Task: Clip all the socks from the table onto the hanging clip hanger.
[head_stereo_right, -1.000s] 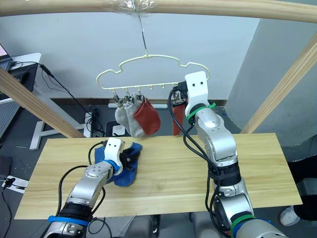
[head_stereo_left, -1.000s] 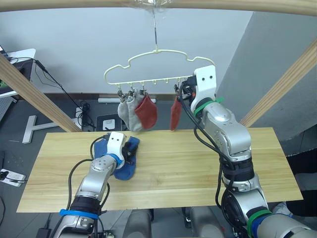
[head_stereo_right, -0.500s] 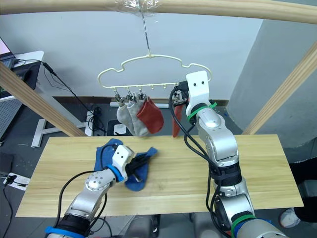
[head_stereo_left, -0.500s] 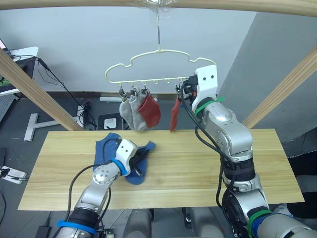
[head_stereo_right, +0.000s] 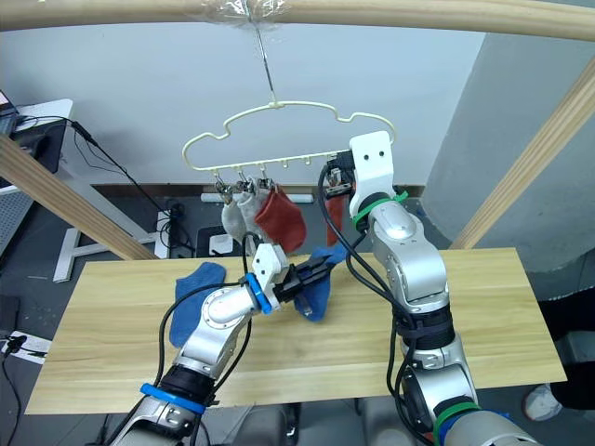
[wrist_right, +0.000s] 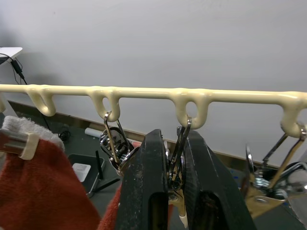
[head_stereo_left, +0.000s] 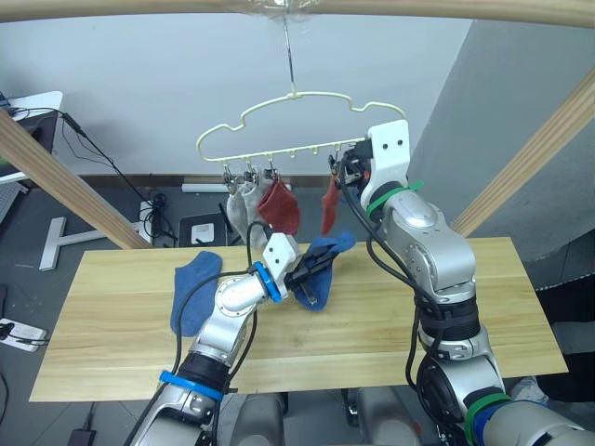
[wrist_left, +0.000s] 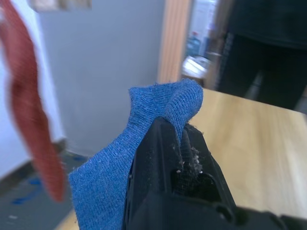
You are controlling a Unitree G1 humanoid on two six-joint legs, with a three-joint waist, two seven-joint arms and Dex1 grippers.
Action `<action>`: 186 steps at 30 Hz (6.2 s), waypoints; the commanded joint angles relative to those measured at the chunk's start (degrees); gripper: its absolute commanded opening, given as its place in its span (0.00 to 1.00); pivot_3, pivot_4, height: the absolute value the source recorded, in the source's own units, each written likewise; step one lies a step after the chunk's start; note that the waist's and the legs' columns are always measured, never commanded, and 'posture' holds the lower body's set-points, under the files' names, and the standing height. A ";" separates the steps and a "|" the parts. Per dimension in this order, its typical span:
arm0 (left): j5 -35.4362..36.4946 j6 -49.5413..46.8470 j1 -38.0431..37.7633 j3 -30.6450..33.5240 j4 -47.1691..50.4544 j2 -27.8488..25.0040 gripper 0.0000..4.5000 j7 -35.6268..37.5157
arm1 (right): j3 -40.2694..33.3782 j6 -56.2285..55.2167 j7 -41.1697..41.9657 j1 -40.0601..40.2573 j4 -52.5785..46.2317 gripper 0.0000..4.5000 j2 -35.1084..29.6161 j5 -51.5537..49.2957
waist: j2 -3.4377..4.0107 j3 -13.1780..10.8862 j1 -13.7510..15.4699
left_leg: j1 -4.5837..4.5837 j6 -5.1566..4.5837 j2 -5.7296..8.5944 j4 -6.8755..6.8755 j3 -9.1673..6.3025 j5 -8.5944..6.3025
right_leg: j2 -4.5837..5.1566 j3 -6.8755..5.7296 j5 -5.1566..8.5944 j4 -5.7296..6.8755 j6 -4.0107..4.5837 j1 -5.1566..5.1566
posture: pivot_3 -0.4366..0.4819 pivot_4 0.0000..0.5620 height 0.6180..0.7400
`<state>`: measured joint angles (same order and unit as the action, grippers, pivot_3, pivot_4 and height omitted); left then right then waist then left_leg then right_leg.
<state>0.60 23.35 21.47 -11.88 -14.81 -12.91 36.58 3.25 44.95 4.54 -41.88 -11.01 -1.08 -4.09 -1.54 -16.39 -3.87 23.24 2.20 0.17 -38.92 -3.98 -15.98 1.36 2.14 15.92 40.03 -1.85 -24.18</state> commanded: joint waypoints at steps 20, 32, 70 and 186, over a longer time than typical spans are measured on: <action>-7.69 7.05 7.82 0.17 -9.05 5.39 0.00 -13.60 | -0.84 3.40 -0.67 -0.65 -5.21 0.02 2.31 -2.49 | -0.01 0.01 -0.63 | 0.02 0.00 0.01 0.00 0.00 0.01 | 0.00 -0.03 0.00 -0.02 -0.01 -0.01 | 0.39 0.42 0.83; -9.68 10.60 9.01 0.97 -9.94 5.46 0.00 -19.38 | -1.76 4.56 -0.92 -0.55 -5.38 0.02 2.78 -3.18 | -0.01 0.01 -0.88 | 0.02 0.00 0.02 0.00 0.01 0.01 | 0.00 -0.01 0.00 -0.02 -0.02 -0.01 | 0.39 0.43 0.83; -20.49 17.11 12.08 -1.34 -17.76 8.77 0.00 -36.32 | -6.01 7.94 -3.79 -1.92 -5.10 0.02 5.53 -6.48 | -0.02 0.01 -0.85 | 0.03 -0.01 0.04 0.00 0.01 0.01 | 0.00 -0.03 -0.01 -0.01 -0.02 -0.01 | 0.39 0.41 0.83; 34.53 -57.62 22.52 8.16 21.08 -17.54 0.57 27.98 | -2.01 -5.13 -8.22 0.71 1.12 0.58 1.69 0.49 | 0.04 0.07 -0.86 | 0.17 0.24 0.09 -0.02 -0.14 0.34 | -0.07 -0.04 -0.03 0.07 -0.05 -0.13 | 0.43 0.41 0.83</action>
<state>34.02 -34.56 43.19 -5.09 3.98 -30.46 64.32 1.28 40.01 -2.68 -41.38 -6.57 0.08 -4.44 -1.51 -16.33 -4.73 23.41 2.44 0.25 -38.94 -4.11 -15.63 1.29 2.10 15.89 40.10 -1.89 -24.31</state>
